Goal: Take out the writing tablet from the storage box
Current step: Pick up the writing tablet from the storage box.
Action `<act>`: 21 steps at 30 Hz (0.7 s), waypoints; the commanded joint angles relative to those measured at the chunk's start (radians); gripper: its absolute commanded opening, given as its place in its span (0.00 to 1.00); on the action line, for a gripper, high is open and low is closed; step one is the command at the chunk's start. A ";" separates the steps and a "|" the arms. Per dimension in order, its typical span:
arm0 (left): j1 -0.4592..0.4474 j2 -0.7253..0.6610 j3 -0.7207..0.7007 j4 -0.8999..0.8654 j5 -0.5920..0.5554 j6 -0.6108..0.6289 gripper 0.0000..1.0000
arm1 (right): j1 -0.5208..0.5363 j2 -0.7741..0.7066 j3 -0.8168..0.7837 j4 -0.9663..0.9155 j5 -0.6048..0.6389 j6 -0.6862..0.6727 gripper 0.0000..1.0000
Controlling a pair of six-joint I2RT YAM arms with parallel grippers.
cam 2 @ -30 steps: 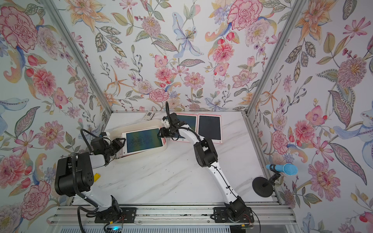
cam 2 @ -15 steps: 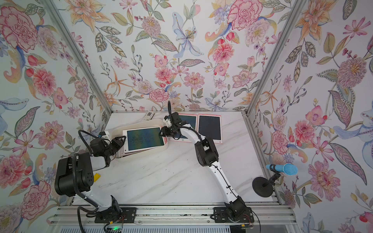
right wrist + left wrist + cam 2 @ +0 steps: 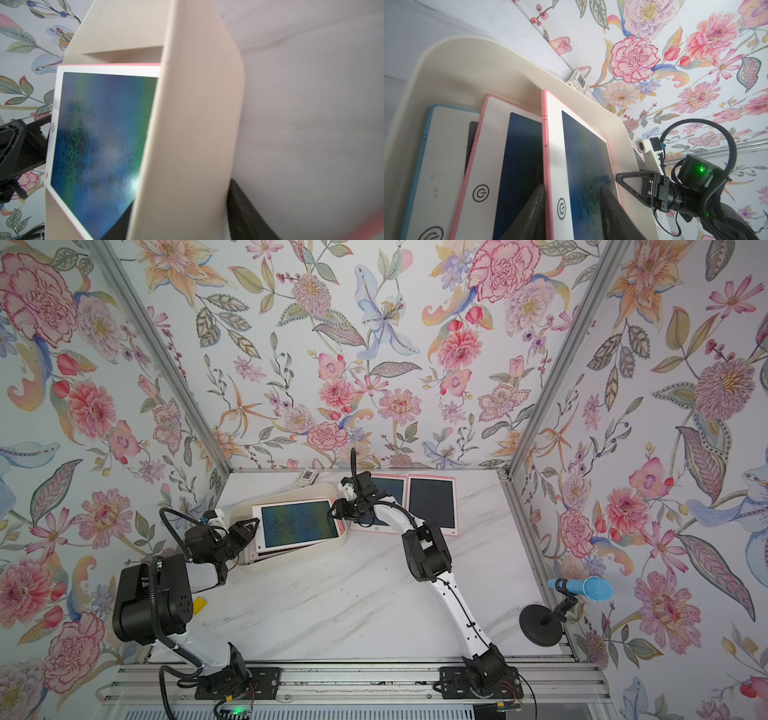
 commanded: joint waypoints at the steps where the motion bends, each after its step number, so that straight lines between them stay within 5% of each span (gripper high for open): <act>1: -0.054 0.049 -0.035 0.063 0.268 -0.074 0.43 | 0.091 -0.014 -0.018 0.153 -0.242 0.025 0.54; 13: -0.053 0.065 -0.046 0.116 0.260 -0.094 0.42 | 0.091 -0.057 -0.082 0.235 -0.298 0.060 0.60; 21: -0.046 0.041 -0.042 0.050 0.234 -0.057 0.21 | 0.085 -0.107 -0.092 0.128 -0.221 -0.053 0.69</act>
